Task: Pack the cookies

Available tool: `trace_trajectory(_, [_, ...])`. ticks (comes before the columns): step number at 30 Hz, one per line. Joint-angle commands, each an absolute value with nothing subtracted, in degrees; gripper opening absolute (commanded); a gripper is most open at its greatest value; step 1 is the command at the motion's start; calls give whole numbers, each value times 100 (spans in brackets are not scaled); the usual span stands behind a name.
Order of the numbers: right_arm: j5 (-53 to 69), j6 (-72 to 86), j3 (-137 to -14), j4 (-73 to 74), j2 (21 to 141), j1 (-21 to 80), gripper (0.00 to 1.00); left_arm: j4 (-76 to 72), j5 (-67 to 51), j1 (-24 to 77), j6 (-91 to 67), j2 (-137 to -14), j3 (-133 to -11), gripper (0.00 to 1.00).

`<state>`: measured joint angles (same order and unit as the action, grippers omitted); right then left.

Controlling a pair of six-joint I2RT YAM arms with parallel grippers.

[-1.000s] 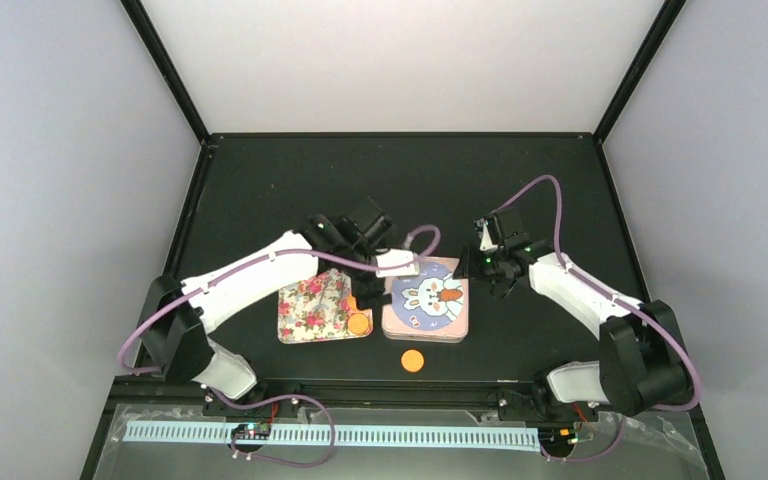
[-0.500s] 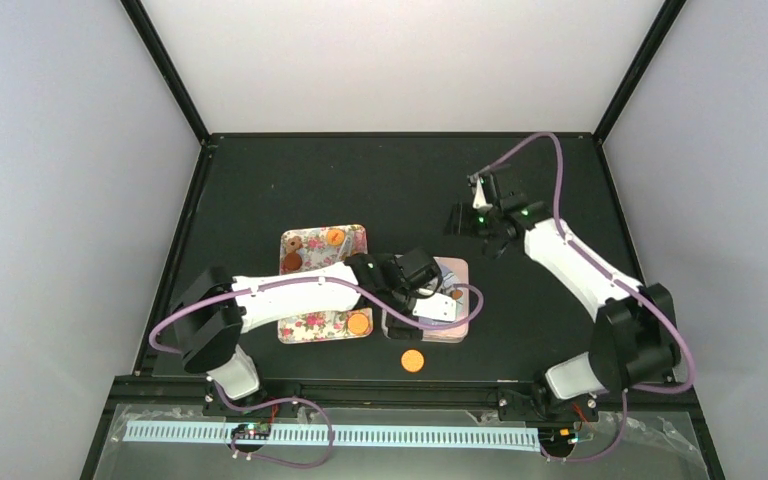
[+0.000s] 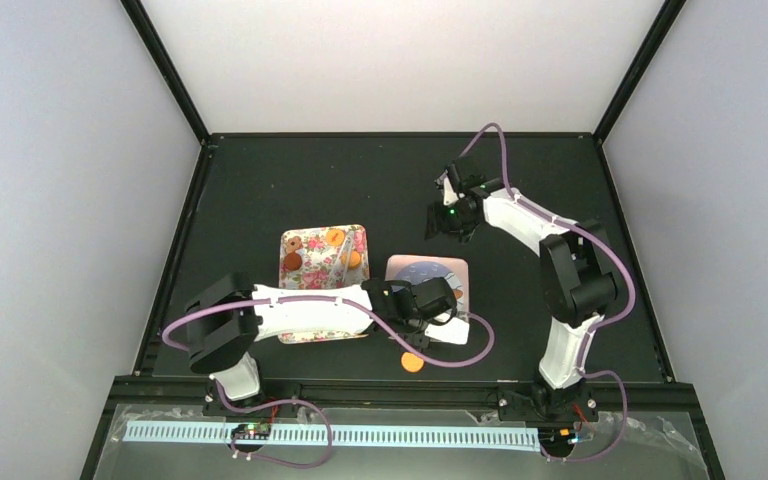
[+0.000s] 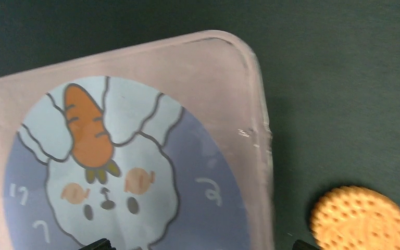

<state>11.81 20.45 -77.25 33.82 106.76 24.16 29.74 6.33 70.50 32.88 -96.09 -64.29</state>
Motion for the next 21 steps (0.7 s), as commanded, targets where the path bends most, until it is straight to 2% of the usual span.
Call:
trace_trajectory(1, [1409, 1873, -7687, 3422, 10685, 2528, 53, 2276, 1406, 7058, 3380, -9844, -6404, 90])
trace_trajectory(9, [1720, 1790, -7329, 3273, 10620, 2548, 45, 2060, 1611, 6895, 3569, -10079, -6473, 89])
trace_trajectory(13, [1833, 1725, -7310, 3282, 10620, 2550, 44, 2195, 1455, 6797, 3507, -9975, -6593, 89])
trace_trajectory(17, [1948, 1651, -7330, 3346, 10668, 2553, 37, 2374, 1279, 6766, 3519, -9906, -6708, 89])
trace_trajectory(21, [2156, 1516, -7271, 3464, 10661, 2553, 34, 2384, 1257, 6625, 3512, -9905, -6761, 89])
